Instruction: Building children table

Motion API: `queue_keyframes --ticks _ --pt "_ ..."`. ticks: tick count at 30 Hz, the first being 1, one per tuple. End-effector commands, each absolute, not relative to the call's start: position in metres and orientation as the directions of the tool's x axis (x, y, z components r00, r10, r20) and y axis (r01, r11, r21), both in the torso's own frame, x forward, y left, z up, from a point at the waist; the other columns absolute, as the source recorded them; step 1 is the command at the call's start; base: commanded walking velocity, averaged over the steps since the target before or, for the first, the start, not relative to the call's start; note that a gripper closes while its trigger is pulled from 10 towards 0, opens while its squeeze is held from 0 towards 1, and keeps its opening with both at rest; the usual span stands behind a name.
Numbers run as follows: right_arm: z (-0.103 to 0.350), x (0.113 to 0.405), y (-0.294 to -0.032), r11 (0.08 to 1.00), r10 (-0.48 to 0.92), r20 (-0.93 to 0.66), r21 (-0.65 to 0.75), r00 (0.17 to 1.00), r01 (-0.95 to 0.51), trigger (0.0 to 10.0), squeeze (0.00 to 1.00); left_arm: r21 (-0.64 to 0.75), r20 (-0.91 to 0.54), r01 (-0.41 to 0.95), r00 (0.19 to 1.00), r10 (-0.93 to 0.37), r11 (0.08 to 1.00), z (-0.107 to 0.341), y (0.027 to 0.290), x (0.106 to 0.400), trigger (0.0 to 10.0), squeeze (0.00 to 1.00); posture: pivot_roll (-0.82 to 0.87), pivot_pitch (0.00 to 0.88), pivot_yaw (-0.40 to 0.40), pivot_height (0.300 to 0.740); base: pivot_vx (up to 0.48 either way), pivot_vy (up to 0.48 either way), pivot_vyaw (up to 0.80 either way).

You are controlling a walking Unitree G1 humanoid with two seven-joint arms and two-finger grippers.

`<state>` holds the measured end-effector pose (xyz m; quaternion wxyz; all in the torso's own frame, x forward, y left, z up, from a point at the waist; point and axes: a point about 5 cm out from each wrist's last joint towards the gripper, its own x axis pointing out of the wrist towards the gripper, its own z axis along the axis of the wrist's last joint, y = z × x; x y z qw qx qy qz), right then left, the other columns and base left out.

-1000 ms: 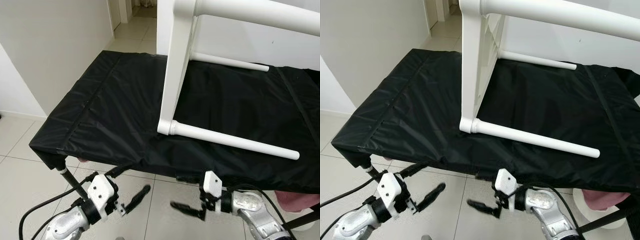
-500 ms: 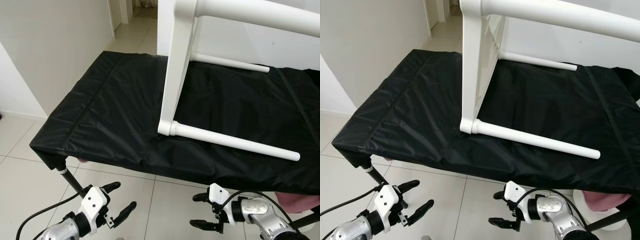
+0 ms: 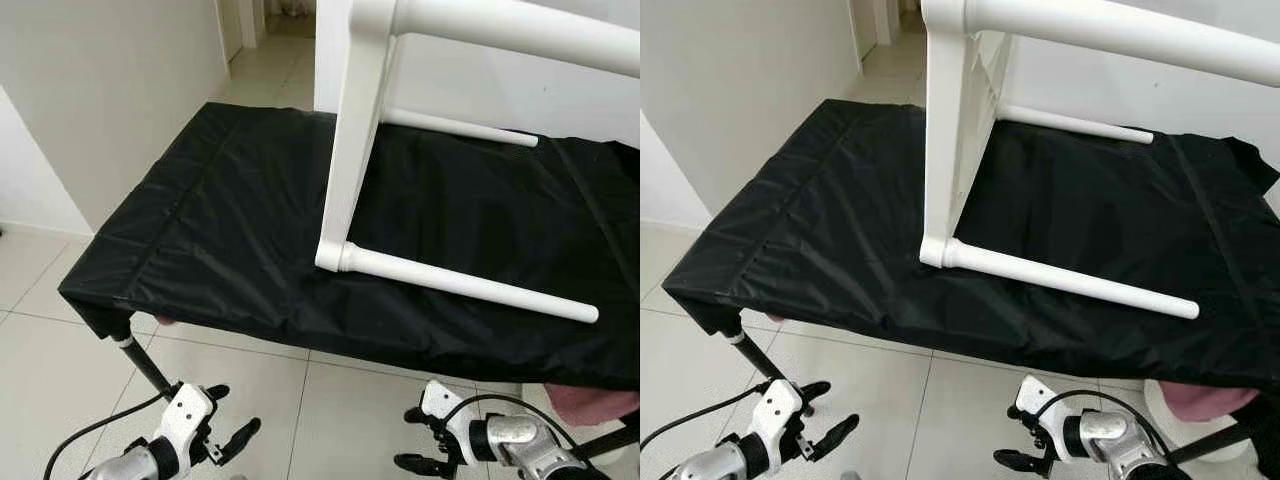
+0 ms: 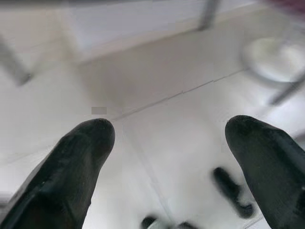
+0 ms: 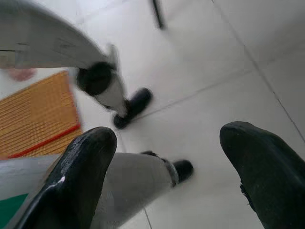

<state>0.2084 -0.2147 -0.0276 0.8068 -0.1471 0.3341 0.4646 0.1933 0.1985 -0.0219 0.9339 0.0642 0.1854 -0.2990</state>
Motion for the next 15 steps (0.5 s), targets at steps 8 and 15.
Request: queue_keyframes --ticks 8,15 --pt "-0.054 0.193 -0.219 0.804 0.448 -0.725 0.07 0.523 -0.591 10.0 0.0 -0.02 -0.546 0.218 0.815 -0.194 0.976 -0.051 0.223 0.187 10.0 0.0 -0.07 0.042 0.061 0.74 0.0 0.0 0.0" --pt "-0.065 0.186 -0.226 0.95 0.234 -0.73 0.032 0.642 -0.31 10.0 0.0 -0.006 -0.666 0.086 0.743 -0.068 0.996 -0.066 0.231 0.175 10.0 0.0 -0.08 0.041 0.081 0.74 0.0 0.0 0.0"
